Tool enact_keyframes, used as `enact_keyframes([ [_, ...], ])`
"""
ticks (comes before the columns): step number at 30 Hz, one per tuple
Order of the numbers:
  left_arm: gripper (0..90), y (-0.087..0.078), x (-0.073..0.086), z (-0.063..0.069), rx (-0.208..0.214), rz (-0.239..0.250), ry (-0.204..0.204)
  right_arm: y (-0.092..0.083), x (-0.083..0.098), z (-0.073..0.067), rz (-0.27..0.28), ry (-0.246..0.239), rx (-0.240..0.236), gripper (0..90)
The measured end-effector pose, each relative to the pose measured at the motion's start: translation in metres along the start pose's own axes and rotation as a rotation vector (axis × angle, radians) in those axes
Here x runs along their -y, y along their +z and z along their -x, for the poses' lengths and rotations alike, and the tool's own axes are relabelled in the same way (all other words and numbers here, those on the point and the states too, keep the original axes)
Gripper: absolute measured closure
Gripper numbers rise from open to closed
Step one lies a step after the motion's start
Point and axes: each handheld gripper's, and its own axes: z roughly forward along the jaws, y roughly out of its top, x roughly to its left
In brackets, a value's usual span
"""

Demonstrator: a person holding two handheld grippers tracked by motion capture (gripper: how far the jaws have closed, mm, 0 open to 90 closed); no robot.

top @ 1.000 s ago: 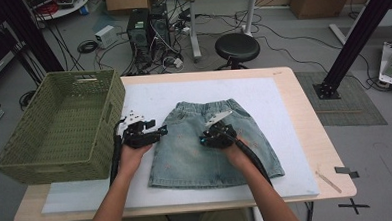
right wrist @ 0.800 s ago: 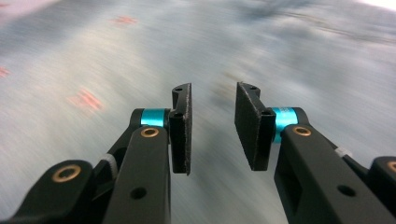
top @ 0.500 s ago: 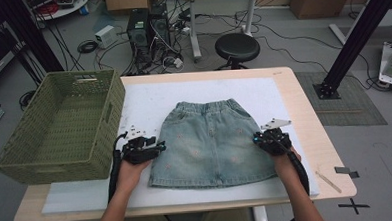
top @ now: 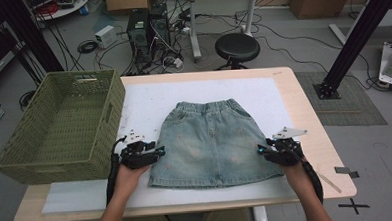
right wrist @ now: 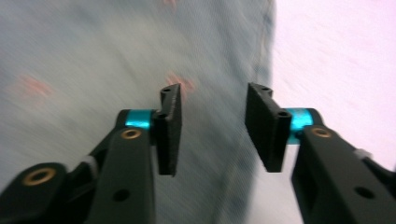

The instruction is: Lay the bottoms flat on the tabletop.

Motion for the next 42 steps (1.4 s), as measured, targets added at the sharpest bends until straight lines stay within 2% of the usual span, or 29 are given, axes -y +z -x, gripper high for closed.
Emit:
enact_keyframes([
  [1,53.0,-0.001,0.0,0.001,-0.003,-0.012,0.0,-0.001,0.002,-0.002,-0.016,-0.007,0.033,56.2],
  [2,53.2,-0.002,0.0,0.001,-0.002,-0.022,0.0,-0.007,0.007,-0.001,-0.011,0.02,0.026,56.8],
  [3,53.2,-0.003,0.001,0.002,-0.001,-0.027,-0.002,-0.007,0.007,-0.001,-0.011,0.02,0.026,56.8],
  [5,53.2,-0.005,0.004,0.003,0.008,-0.031,-0.006,-0.015,0.017,0.001,-0.041,0.029,0.023,64.8],
  [6,53.2,-0.004,0.005,0.003,0.011,-0.039,-0.004,-0.015,0.017,0.001,-0.041,0.029,0.023,64.8],
  [7,56.5,-0.003,0.007,0.005,0.002,-0.051,0.003,-0.016,0.025,0.002,-0.077,0.016,0.02,69.8],
  [8,60.2,-0.003,0.007,0.005,0.002,-0.051,0.003,-0.016,0.025,0.002,-0.077,0.016,0.02,69.8],
  [9,69.6,-0.004,0.007,0.006,-0.012,-0.06,0.007,-0.017,0.031,0.003,-0.067,0.016,0.001,75.9],
  [10,69.6,-0.004,0.006,0.006,-0.026,-0.066,0.018,-0.017,0.031,0.003,-0.067,0.016,0.001,75.9],
  [12,78.5,-0.004,0.006,0.009,-0.047,-0.068,0.019,-0.018,0.032,0.003,-0.066,0.022,-0.016,82.5],
  [13,84.6,-0.004,0.006,0.01,-0.051,-0.069,0.023,-0.019,0.033,0.001,-0.061,-0.002,-0.016,88.1],
  [14,85.1,-0.004,0.008,0.014,-0.072,-0.06,0.038,-0.02,0.032,0.001,-0.066,-0.015,-0.013,88.9],
  [16,85.4,-0.005,0.008,0.014,-0.076,-0.058,0.043,-0.023,0.031,0.001,-0.074,-0.019,-0.002,89.9],
  [19,85.1,-0.011,0.011,0.015,-0.057,-0.038,0.035,-0.033,0.031,0.006,-0.055,0.004,-0.016,89.8],
  [21,83.1,-0.014,0.013,0.016,-0.052,-0.038,0.04,-0.033,0.032,0.005,-0.057,0.007,-0.016,89.3],
  [22,69.7,-0.015,0.015,0.013,-0.041,-0.022,0.029,-0.031,0.034,0.0,-0.052,-0.013,0.002,73.8],
  [23,62.8,-0.015,0.015,0.013,-0.041,-0.022,0.029,-0.031,0.034,0.0,-0.052,-0.013,0.002,73.8],
  [24,62.8,-0.016,0.015,0.011,-0.029,-0.012,0.02,-0.031,0.034,-0.001,-0.046,-0.022,-0.001,70.7],
  [26,56.5,-0.02,0.015,0.009,-0.013,0.021,0.016,-0.035,0.032,-0.004,0.002,-0.038,-0.026,66.8],
  [27,51.4,-0.021,0.015,0.008,-0.005,0.035,0.015,-0.037,0.03,-0.008,0.024,-0.056,-0.045,68.6],
  [28,50.5,-0.022,0.014,0.007,0.002,0.048,0.015,-0.038,0.031,-0.01,0.032,-0.07,-0.072,73.0],
  [30,47.5,-0.024,0.014,0.006,0.018,0.069,0.02,-0.037,0.035,-0.012,0.017,-0.091,-0.119,78.0],
  [31,47.5,-0.024,0.014,0.006,0.026,0.075,0.021,-0.037,0.035,-0.012,0.017,-0.091,-0.119,78.0],
  [33,46.5,-0.025,0.015,0.006,0.04,0.068,0.024,-0.036,0.039,-0.012,-0.017,-0.107,-0.129,81.3],
  [34,45.2,-0.025,0.016,0.006,0.045,0.066,0.024,-0.034,0.044,-0.01,-0.057,-0.116,-0.135,82.9],
  [39,38.6,-0.028,0.022,0.009,0.088,0.043,0.051,-0.037,0.05,-0.006,-0.054,-0.118,-0.156,83.2],
  [42,35.5,-0.031,0.025,0.01,0.097,0.019,0.074,-0.037,0.05,-0.005,-0.05,-0.098,-0.165,82.5],
])
